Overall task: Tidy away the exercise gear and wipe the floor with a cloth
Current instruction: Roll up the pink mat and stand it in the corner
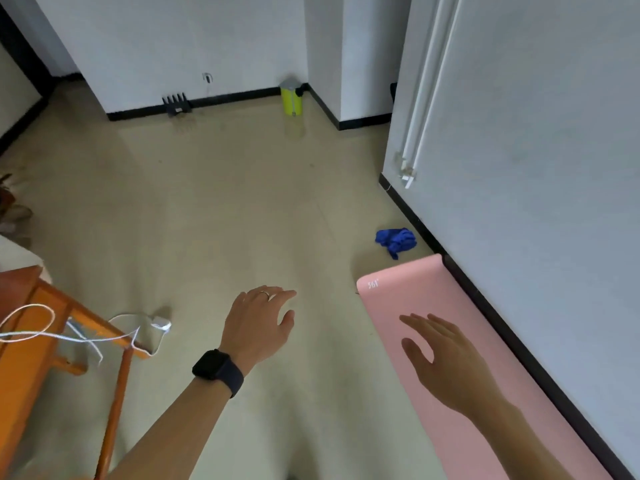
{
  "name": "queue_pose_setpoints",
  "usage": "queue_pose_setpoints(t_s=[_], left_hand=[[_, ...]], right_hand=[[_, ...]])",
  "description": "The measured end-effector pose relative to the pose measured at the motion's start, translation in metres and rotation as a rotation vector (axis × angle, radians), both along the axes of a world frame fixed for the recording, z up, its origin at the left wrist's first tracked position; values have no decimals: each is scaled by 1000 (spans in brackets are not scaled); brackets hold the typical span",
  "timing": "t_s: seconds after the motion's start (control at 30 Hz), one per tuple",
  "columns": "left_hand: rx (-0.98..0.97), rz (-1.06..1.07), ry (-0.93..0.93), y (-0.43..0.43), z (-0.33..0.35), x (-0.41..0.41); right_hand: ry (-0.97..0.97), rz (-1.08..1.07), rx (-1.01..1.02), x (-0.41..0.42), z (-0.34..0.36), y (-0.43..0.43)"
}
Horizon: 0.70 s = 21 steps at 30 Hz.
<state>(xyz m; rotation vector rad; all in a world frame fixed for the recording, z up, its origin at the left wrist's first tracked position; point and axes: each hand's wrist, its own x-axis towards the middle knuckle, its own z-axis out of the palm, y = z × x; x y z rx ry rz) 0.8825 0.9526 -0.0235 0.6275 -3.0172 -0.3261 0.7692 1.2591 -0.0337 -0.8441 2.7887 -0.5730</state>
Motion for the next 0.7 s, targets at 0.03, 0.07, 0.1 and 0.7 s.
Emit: queue_pose_setpoints(t_s=[0.03, 0.07, 0.1, 0.7], left_hand=[[5, -29, -16, -14, -1, -18], [14, -57, -28, -26, -2, -36], [21, -94, -31, -40, -6, -59], [-69, -636, -317, -131, -117, -454]], right_hand=[[-10, -27, 19, -8, -2, -11], [-26, -61, 29, -17, -4, -21], [-43, -104, 32, -29, -9, -32], [-428, -608, 20, -270, -147, -154]])
